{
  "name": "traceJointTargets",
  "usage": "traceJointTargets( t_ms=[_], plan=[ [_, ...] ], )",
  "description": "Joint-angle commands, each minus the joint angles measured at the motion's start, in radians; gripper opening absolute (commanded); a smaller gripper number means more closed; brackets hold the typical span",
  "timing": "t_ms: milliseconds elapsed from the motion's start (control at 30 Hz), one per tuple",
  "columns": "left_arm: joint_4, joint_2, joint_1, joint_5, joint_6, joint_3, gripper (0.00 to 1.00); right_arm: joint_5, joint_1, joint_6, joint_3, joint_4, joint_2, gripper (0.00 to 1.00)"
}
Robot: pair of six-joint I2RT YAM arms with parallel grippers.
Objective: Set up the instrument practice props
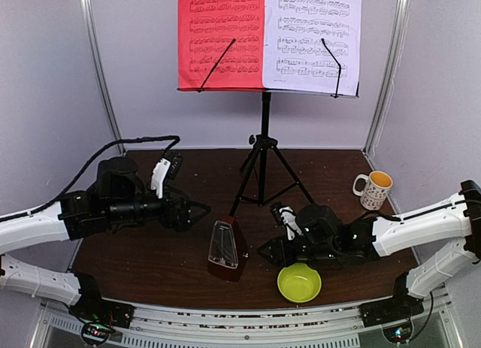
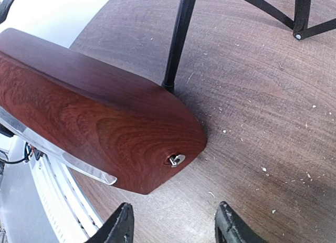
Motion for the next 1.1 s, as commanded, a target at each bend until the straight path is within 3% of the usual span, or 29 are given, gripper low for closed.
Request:
traceJointTargets(
  t_ms=[0,367,800,900,1067],
  plan=[
    [0.011,0.024,-0.081,-0.101,-0.065,-0.011,0.98,0.037,-0.007,0.008,-0.005,0.024,-0.014,0.56],
    [0.030,0.177,-0.220,-0.264,-0.068,0.059,0.98,0.061,-0.008,-0.015,0.031,-0.015,-0.002,0.71],
    [0.078,0.456,-0.234,-0.374,-0.143,0.158,0.98,0.174,-0.022,-0.049,0.013,-0.057,-0.069,0.80],
    [0.082,0.511,-0.234,-0.386,-0.150,0.169,0.94,0.181,-0.046,-0.079,0.001,-0.035,-0.079,0.85],
    [0.119,0.534,-0.234,-0.393,-0.145,0.159,0.78,0.147,-0.100,-0.083,0.018,-0.069,-0.069,0.87]
  ],
)
